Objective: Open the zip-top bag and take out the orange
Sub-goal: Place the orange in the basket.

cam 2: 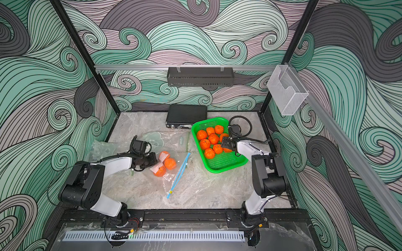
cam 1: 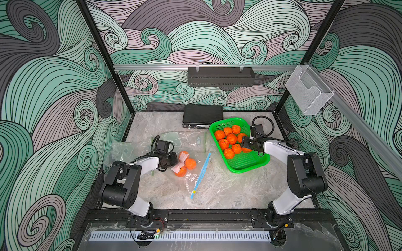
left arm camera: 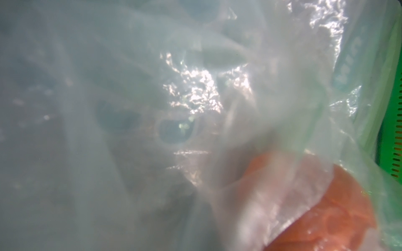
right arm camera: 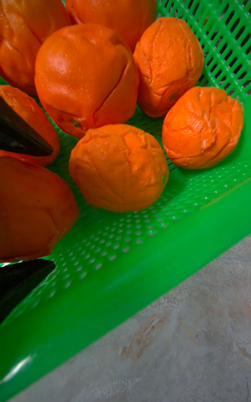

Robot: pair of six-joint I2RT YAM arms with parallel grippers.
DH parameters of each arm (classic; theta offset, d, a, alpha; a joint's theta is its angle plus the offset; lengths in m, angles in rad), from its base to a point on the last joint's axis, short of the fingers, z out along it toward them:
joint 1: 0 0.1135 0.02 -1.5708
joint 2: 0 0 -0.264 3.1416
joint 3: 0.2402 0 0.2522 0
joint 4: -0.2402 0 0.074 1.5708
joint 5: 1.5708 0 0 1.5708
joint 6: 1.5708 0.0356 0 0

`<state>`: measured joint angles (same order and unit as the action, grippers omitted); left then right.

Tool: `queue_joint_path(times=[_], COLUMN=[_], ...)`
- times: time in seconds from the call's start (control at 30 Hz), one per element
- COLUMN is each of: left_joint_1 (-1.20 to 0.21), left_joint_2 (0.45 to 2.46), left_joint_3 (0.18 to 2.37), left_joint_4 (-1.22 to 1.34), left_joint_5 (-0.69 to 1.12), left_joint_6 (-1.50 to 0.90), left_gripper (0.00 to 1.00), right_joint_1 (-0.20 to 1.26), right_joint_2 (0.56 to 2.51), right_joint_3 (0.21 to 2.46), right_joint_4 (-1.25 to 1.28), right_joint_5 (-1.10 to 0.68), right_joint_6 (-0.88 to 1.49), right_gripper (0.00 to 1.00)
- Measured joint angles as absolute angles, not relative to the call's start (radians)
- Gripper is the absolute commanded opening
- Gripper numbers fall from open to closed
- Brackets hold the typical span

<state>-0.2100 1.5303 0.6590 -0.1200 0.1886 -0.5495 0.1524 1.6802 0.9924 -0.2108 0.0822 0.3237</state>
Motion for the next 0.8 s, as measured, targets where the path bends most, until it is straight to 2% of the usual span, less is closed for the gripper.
queue_joint_path(times=[0.4,0.63,0.8], left_joint_1=[-0.210,-0.210,-0.210], left_joint_2=[1.530,1.530,1.530], left_joint_3=[0.659,0.659,0.659], left_joint_4=[-0.120,-0.120,-0.120], left_joint_5=[0.189,0.189,0.188], left_joint_6=[-0.549,-0.549,-0.549], left_gripper=[0.00,0.00,0.00], right_joint_1=[0.149,0.169,0.289], right_joint_2=[1.614,1.372,1.153], right_joint_3=[0.992,0.955,0.859], right_joint_4=[-0.232,-0.244,-0.248], right_joint_5=[0.079,0.064,0.040], right_joint_6=[0.322,0.323,0.311], right_gripper=[0.78,0.74,0.71])
